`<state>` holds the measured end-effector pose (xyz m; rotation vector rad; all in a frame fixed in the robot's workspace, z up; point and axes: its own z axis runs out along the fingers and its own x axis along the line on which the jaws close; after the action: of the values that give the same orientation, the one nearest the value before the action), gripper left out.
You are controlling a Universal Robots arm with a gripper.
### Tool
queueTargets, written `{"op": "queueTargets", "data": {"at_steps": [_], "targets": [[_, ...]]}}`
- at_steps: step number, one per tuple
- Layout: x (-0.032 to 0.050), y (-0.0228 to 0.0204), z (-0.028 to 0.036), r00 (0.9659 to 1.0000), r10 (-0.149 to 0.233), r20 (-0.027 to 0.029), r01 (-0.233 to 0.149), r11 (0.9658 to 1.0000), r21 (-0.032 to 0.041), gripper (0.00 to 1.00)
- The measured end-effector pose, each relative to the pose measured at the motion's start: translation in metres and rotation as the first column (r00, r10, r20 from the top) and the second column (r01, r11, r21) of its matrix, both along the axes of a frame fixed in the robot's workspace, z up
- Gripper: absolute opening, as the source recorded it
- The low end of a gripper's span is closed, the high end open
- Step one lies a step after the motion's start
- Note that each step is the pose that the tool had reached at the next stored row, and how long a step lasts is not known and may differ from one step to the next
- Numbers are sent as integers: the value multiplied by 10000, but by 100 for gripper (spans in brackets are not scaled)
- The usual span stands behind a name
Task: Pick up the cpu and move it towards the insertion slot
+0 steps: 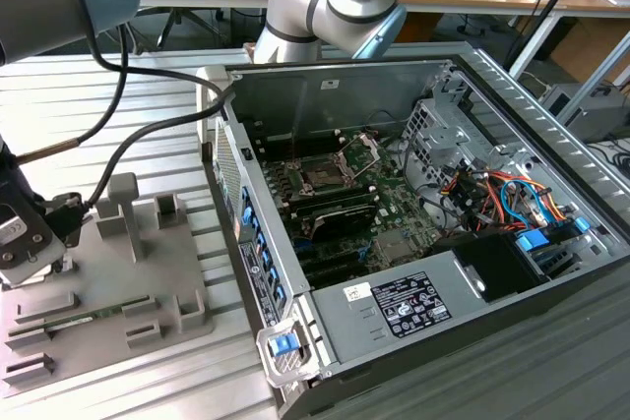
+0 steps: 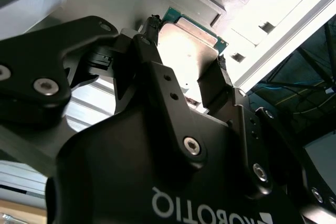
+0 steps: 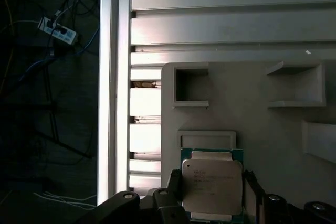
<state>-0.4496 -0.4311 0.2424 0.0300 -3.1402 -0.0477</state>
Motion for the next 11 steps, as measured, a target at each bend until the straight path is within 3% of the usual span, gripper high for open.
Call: {"op": "queueTargets", "data": {"at_steps": [11], "targets": [[0,0,53,10000,0,0,0,10000,0,55]]}}
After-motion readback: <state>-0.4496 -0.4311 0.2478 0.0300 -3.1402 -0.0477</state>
